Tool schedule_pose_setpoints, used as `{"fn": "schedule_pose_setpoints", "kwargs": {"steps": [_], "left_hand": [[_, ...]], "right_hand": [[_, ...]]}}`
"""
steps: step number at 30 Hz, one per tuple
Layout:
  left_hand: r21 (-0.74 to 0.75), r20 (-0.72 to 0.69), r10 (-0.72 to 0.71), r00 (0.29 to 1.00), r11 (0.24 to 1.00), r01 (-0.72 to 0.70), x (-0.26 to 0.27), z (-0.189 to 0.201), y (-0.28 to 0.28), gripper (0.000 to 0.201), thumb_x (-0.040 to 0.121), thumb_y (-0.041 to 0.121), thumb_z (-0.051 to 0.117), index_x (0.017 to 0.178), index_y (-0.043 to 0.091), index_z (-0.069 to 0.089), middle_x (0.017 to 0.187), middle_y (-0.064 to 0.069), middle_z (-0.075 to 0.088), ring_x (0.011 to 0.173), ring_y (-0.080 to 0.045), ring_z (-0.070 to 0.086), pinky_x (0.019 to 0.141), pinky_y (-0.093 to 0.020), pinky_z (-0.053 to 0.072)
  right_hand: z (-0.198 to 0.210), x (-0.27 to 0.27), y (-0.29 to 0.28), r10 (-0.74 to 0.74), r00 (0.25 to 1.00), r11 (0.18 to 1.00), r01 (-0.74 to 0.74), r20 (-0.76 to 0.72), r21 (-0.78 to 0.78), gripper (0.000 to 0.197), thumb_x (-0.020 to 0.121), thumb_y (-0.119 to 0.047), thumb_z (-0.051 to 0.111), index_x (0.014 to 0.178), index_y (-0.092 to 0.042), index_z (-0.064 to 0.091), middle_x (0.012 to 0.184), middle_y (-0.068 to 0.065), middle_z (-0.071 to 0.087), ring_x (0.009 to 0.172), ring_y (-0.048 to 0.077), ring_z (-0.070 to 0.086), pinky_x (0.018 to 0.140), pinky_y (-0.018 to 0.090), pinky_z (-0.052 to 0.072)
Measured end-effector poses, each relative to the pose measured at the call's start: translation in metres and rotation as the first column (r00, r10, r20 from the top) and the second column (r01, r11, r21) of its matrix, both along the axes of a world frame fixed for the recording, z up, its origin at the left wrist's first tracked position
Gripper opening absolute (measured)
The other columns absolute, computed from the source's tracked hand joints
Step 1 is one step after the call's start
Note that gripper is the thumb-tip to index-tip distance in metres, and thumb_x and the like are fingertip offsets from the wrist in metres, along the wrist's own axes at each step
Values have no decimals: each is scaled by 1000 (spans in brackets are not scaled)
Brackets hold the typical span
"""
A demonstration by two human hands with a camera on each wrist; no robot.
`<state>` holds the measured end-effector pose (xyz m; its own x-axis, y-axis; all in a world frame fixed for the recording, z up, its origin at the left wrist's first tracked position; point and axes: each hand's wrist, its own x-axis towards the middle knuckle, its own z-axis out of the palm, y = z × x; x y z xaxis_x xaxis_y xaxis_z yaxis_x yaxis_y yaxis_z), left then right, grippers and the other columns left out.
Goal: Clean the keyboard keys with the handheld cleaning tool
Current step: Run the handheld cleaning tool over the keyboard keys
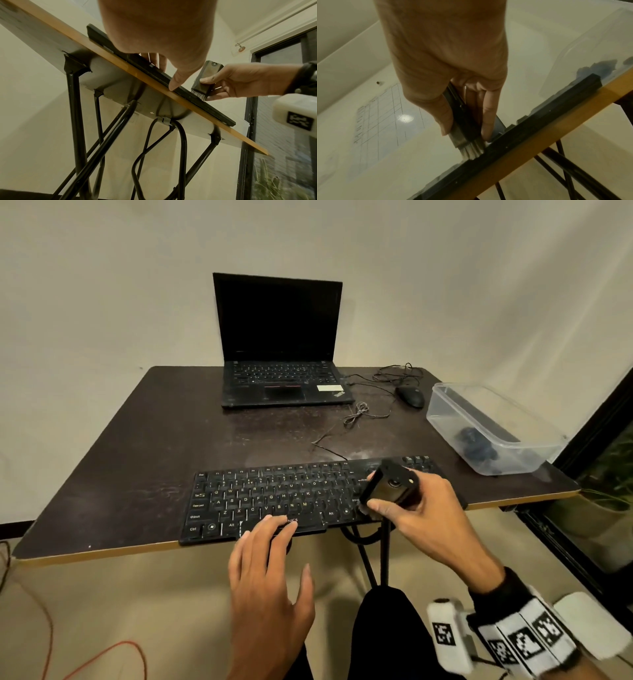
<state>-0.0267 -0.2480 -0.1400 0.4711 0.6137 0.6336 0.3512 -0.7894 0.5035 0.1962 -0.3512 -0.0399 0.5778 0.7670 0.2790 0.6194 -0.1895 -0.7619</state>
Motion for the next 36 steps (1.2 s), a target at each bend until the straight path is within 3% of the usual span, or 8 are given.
{"fn": "schedule_pose_setpoints", "kwargs": {"steps": [6, 11, 15, 20, 25, 29, 33, 36], "left_hand": [[5, -7, 5, 1000, 1000, -5, 1, -1, 2, 59, 81, 30, 59, 137, 14, 64, 148, 2, 56, 146, -21, 47, 130, -37, 17], [21, 2, 6, 1000, 1000, -6, 2, -2, 3, 59, 79, 31, 59, 136, 14, 65, 147, 3, 56, 144, -20, 48, 130, -36, 17], [54, 3, 18, 1000, 998, -18, 0, -8, 1, 60, 78, 31, 60, 134, 13, 67, 146, 2, 58, 143, -21, 50, 129, -37, 19], [79, 5, 22, 1000, 997, -23, -2, -14, 1, 60, 77, 31, 60, 133, 12, 68, 146, 1, 58, 142, -22, 51, 127, -42, 24], [100, -1, 16, 1000, 995, -16, -1, -15, 4, 62, 76, 32, 61, 134, 12, 65, 146, 0, 58, 142, -24, 51, 126, -43, 24], [84, 8, 1, 1000, 996, -2, -1, -14, 3, 61, 78, 31, 59, 136, 13, 63, 147, 1, 57, 143, -23, 50, 128, -43, 23], [75, 10, -2, 1000, 997, 1, 0, -13, 3, 61, 78, 31, 60, 136, 12, 64, 147, 1, 56, 144, -24, 50, 129, -41, 21], [62, -4, -3, 1000, 998, 3, -2, -12, 4, 62, 79, 31, 59, 138, 12, 62, 149, 1, 55, 145, -23, 48, 130, -39, 18]], "right_hand": [[-1, -28, 7, 122, 993, 992, -122, -7, -19, 41, 75, -52, 75, 101, -21, 76, 89, -5, 80, 87, 20, 77, 82, 50, 63], [3, -15, -1, -154, 985, 988, 153, 77, 11, 15, 81, -30, 89, 89, -26, 76, 79, -23, 77, 78, -1, 72, 80, 39, 62], [0, -36, 0, 57, 998, 998, -55, 42, -31, 26, 78, -39, 80, 103, -30, 78, 88, -20, 78, 84, 3, 74, 83, 39, 62], [-1, -16, -3, -70, 997, 998, 70, 36, 10, 19, 83, -29, 87, 100, -28, 79, 87, -21, 79, 85, -1, 74, 85, 40, 62], [7, -29, -2, 155, 986, 979, -146, 53, -140, 25, 85, -33, 86, 107, -27, 78, 93, -17, 79, 89, 2, 72, 84, 31, 59], [12, -11, -6, -49, 986, 995, 62, 162, -77, 26, 83, -31, 87, 107, -29, 78, 89, -16, 79, 87, 6, 72, 85, 32, 58], [11, -12, -6, 75, 991, 988, -59, 111, -143, 27, 83, -34, 86, 108, -28, 77, 96, -16, 80, 94, 5, 74, 92, 41, 60], [13, 0, -9, -88, 991, 991, 97, 99, -90, 22, 82, -29, 89, 101, -30, 79, 88, -17, 79, 88, 5, 74, 88, 41, 61]]}}
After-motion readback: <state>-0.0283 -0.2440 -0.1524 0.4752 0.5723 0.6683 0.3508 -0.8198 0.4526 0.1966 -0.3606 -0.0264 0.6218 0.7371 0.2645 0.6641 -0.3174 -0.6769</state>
